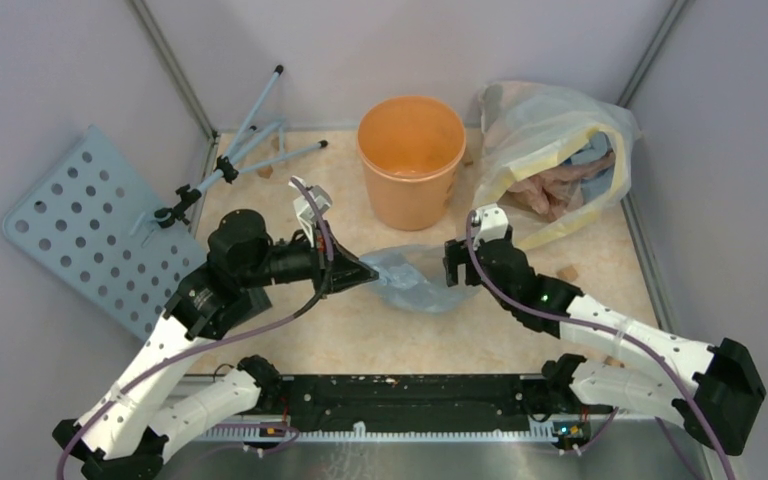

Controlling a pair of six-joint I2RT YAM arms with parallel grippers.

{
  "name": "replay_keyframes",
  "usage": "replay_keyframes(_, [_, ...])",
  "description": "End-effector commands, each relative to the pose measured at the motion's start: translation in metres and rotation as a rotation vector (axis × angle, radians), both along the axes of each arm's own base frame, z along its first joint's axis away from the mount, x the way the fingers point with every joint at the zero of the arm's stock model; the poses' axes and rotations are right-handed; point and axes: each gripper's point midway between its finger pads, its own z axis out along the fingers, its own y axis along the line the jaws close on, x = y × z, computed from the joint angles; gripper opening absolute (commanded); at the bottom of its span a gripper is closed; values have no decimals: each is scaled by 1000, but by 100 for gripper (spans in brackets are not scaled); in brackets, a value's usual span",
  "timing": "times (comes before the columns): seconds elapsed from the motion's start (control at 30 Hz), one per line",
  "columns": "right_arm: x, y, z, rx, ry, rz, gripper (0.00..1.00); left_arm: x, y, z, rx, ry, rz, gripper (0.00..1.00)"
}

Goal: Put the trash bags into the trash bin
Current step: Unfold the trash bag at the center of the board.

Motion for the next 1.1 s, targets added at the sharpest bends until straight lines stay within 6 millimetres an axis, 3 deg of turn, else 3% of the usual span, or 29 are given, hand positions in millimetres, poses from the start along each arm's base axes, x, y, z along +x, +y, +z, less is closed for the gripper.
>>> replay_keyframes(0.0, [-14,37,37,78,-6,223,86,10,8,-15,62,-33,66,0])
replay_keyframes(0.17, [-35,51,55,165,12,348,86,25,10,-61,151,28,125,0])
replay_keyframes(0.3, [-26,26,55,135,0,210,86,27,12,-85,200,64,137,0])
replay_keyframes(0.43, [-4,-9,44,118,32,34,84,20,12,-83,202,63,108,0])
replay_keyframes(0.6, [12,-23,33,272,109,12,74,16,20,-77,208,49,125,0])
replay_keyframes(0.87, [1,-25,-2,303,199,15,62,18,23,-85,227,66,154,0])
replay_keyframes(1.07, [-22,-31,-11,328,198,42,58,21,24,-86,231,60,167,0])
